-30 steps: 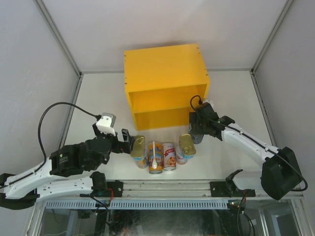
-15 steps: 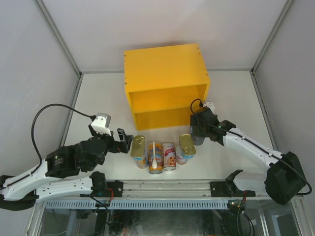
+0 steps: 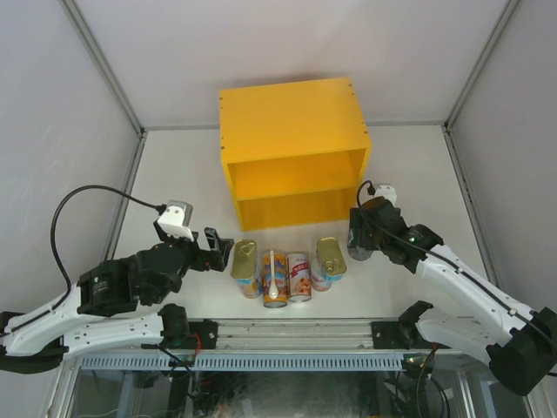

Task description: Place and organize the canned foods onto the counter

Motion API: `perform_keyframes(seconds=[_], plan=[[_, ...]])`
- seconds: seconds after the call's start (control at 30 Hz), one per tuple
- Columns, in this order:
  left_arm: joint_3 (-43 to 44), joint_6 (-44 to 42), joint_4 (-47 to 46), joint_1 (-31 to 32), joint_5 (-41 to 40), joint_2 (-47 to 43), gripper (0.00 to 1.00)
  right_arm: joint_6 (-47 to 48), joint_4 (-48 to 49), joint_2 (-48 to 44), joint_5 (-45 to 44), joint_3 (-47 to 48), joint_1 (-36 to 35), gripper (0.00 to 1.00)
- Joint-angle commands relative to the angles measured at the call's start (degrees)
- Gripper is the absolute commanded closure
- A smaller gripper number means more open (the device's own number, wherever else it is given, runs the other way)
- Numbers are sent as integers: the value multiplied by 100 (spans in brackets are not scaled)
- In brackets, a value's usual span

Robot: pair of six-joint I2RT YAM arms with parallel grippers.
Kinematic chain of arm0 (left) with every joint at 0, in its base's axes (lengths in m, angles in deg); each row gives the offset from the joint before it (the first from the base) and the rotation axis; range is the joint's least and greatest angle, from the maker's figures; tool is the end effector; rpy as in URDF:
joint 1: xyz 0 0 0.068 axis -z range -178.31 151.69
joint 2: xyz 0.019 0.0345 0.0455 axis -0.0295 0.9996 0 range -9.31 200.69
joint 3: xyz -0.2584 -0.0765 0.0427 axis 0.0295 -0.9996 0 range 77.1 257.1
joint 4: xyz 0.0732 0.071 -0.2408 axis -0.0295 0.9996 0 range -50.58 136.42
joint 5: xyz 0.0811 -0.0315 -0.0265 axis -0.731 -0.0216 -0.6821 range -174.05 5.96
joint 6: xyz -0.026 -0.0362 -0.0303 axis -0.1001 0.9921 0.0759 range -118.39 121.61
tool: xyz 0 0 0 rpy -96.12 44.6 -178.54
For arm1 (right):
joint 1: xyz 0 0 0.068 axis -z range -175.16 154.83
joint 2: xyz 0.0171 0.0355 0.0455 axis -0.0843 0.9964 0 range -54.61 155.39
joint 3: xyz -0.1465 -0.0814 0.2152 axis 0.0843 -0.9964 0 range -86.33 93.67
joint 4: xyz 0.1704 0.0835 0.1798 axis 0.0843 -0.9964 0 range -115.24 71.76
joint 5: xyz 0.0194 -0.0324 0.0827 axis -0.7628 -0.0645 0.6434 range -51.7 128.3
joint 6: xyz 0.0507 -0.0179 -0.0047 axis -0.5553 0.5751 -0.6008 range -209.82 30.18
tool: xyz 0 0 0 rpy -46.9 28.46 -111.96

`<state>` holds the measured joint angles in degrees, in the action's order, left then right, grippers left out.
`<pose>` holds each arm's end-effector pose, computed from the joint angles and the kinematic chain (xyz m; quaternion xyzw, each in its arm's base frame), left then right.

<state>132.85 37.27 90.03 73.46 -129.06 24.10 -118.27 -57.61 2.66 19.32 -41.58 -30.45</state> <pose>0.0524 -0.0784 0.3606 0.0590 0.8148 -0.1875 0.5453 0.1666 0.1037 0.2563 -0.0018 0.9338 0.0377 0.3558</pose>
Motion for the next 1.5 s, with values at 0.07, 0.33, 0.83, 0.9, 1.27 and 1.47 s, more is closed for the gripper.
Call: perform_keyframes(seconds=[0.07, 0.33, 0.83, 0.9, 1.27, 1.47], plan=[[121, -208, -238, 31, -180, -15, 1, -10, -223, -520, -239, 834, 12, 100], [162, -307, -297, 33, -218, -21, 1, 164, -872, -609, -297, 2090, -35, 100], [195, -358, -297, 31, -201, -49, 1, 802, -2178, 638, -315, 5769, -115, 100], [192, -366, -295, 30, -200, -62, 1, 880, -2266, 872, -336, 6245, -134, 100], [100, -403, -262, 30, -278, -239, 1, 1175, -2486, 2162, -455, 8363, -277, 100], [39, -401, -236, 32, -322, -366, 0, 1333, -2525, 2780, -490, 9216, -277, 100]])
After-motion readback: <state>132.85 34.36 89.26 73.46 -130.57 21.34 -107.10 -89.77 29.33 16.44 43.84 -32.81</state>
